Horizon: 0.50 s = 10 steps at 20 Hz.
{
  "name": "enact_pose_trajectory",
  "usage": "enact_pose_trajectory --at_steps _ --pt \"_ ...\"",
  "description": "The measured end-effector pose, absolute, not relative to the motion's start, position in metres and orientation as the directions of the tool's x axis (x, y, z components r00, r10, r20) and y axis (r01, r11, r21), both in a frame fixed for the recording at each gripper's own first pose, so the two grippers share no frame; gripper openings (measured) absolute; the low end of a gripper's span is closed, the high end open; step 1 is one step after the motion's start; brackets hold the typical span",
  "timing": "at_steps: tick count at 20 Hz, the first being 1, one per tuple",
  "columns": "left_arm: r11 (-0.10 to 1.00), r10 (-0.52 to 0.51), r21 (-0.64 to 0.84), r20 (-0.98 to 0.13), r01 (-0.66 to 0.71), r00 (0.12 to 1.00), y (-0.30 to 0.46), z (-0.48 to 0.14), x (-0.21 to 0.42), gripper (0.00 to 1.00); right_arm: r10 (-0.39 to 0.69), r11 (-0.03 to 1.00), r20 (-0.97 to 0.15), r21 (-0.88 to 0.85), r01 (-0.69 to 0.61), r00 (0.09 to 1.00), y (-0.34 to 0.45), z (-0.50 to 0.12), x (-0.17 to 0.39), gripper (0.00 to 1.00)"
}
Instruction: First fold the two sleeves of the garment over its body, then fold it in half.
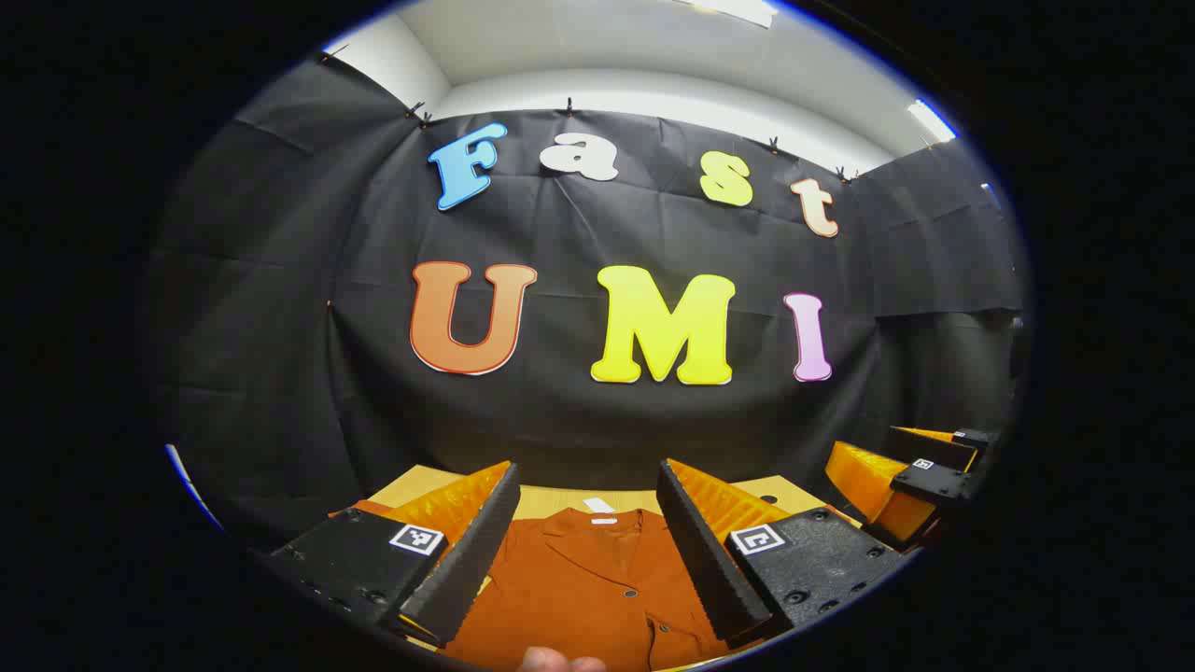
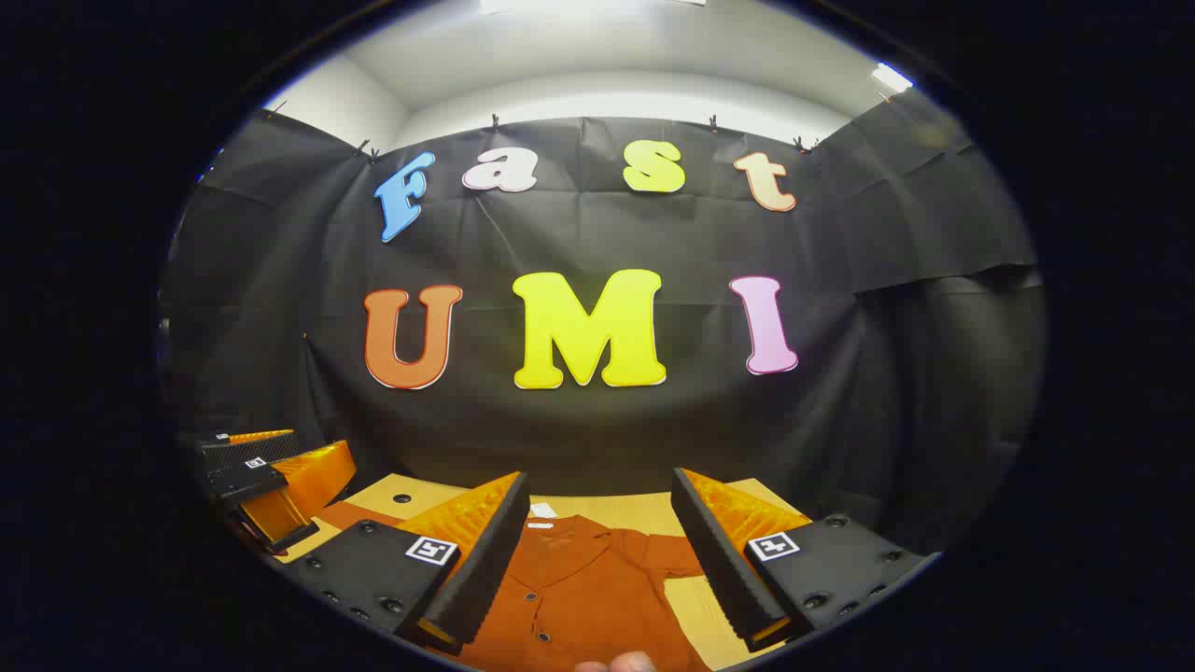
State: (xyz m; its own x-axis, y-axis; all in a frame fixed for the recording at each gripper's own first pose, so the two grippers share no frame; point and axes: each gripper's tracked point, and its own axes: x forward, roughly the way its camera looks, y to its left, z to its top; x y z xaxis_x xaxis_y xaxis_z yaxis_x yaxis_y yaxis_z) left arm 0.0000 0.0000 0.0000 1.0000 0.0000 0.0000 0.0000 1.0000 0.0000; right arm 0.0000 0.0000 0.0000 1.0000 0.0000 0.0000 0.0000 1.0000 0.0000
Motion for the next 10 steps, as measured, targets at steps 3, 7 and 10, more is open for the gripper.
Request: enact_pose_trajectory --at_steps 3,7,10 --pt "1.0 0.006 0.024 0.001 -0.006 1.0 0.0063 -0.0001 -0.0009 0.95 0.008 1.0 -0.011 -0.004 -0.008 1.0 0.0064 -0.0058 -0.0018 0.96" --pt "1.0 0.01 0.0 -0.001 -0.01 1.0 0.0101 0.0025 0.0013 0.95 0.011 1.0 -0.001 -0.021 -0.011 1.0 0.0079 -0.0028 -0.0048 0.96" --pt "1.0 0.015 0.002 0.005 -0.015 1.0 0.0103 0.0053 0.0037 0.95 0.013 0.999 0.007 -0.039 -0.013 1.0 0.0068 -0.0004 -0.0059 0.96"
